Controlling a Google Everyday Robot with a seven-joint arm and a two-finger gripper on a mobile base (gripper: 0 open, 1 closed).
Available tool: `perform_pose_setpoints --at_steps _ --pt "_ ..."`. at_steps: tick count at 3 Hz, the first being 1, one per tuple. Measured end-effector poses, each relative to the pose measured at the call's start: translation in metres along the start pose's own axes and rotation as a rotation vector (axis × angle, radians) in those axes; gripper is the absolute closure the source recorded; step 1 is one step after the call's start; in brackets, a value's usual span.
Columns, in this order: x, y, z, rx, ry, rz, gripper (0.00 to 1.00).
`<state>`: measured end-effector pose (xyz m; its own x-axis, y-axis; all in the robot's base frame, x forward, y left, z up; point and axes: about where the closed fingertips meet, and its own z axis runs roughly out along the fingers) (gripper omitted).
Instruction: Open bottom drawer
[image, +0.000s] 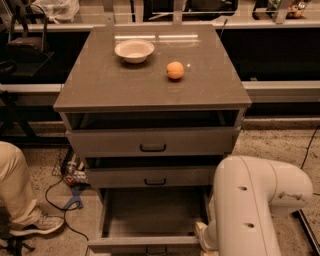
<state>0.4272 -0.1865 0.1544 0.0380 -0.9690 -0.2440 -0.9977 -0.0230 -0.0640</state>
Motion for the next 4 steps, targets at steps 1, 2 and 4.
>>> perform_pose_setpoints --at_steps 1,2,4 --pt "-0.008 0.013 0.006 -0.026 0.004 -0.028 0.0" --pt "-0.011 0.022 0.008 -0.026 0.003 -0.035 0.18" --pt "-0.014 0.035 -0.004 0.016 -0.006 -0.045 0.65"
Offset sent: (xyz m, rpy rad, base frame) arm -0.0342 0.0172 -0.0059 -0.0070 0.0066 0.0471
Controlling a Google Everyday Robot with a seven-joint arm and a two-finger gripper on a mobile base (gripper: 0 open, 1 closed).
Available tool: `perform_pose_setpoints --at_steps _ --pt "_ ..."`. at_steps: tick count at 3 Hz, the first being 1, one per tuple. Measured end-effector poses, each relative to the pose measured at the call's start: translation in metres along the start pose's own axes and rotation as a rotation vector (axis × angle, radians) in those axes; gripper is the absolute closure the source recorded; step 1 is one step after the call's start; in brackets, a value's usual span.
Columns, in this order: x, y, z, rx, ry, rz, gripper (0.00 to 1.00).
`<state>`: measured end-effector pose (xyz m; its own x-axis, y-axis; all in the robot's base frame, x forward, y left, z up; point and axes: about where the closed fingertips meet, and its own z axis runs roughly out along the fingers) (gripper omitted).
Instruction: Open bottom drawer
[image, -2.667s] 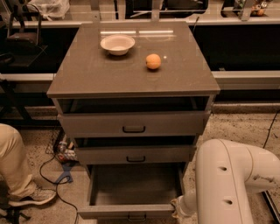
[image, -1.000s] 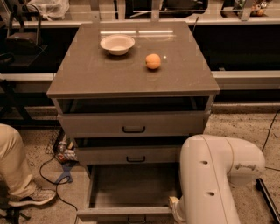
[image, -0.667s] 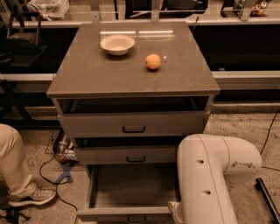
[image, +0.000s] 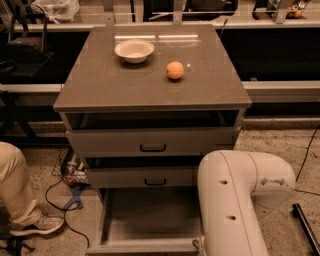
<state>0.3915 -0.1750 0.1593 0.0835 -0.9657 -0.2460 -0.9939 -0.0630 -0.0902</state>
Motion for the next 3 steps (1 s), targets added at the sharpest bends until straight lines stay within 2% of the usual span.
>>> perform_pose_setpoints --at_steps 1,2,3 --pt "-0.0038 0.0053 -0.0063 0.023 -0.017 -0.007 0.88" --pt "-0.0041 0.0055 -0.0071 0.026 -0.017 -0.008 0.78" --pt "-0.0044 0.0054 -0.0096 0.033 -0.015 -0.01 0.55"
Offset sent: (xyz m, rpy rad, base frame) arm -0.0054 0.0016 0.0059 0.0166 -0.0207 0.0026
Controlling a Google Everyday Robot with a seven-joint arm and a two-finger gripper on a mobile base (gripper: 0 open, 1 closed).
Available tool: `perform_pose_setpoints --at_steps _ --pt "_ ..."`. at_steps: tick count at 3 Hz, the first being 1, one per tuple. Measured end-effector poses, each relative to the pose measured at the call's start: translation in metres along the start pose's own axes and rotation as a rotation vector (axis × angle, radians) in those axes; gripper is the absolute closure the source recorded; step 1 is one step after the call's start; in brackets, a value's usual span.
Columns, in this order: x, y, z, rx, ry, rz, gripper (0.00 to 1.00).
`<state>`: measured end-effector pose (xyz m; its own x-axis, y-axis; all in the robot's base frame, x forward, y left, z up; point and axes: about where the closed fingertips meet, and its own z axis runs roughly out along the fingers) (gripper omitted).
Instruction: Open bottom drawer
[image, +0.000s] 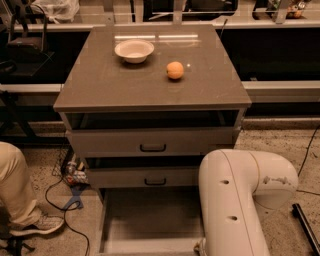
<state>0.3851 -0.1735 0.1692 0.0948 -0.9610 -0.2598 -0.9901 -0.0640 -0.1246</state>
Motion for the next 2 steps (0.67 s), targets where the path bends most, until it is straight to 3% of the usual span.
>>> perform_pose_setpoints --at_steps 2 --pt "-0.001 -0.003 -0.016 0.012 0.0 -0.021 0.08"
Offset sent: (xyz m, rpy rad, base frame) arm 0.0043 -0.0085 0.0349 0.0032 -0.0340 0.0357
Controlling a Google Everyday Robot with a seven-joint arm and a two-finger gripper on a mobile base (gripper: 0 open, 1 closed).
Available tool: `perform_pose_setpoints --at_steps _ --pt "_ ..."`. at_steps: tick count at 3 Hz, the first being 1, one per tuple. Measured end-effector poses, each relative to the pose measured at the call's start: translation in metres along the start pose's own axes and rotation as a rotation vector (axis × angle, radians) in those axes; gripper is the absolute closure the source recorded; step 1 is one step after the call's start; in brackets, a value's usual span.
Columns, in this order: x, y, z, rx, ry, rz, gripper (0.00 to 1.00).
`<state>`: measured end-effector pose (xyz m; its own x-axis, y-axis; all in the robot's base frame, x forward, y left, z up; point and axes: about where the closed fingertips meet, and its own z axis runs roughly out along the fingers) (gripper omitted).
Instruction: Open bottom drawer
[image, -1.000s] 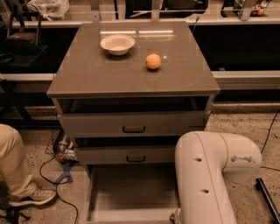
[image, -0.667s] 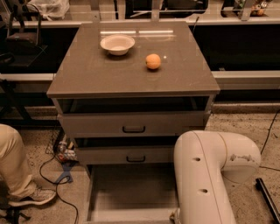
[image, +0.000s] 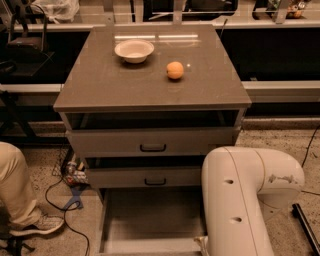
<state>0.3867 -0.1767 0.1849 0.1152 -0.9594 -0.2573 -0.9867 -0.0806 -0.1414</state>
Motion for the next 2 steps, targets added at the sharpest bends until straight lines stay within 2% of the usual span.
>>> perform_pose_setpoints --at_steps 1,2 --pt "-0.002 -0.007 -0.013 0.013 -0.022 -0.01 0.0" --pt "0.005 -0.014 -0.032 0.026 -0.033 -0.01 0.0"
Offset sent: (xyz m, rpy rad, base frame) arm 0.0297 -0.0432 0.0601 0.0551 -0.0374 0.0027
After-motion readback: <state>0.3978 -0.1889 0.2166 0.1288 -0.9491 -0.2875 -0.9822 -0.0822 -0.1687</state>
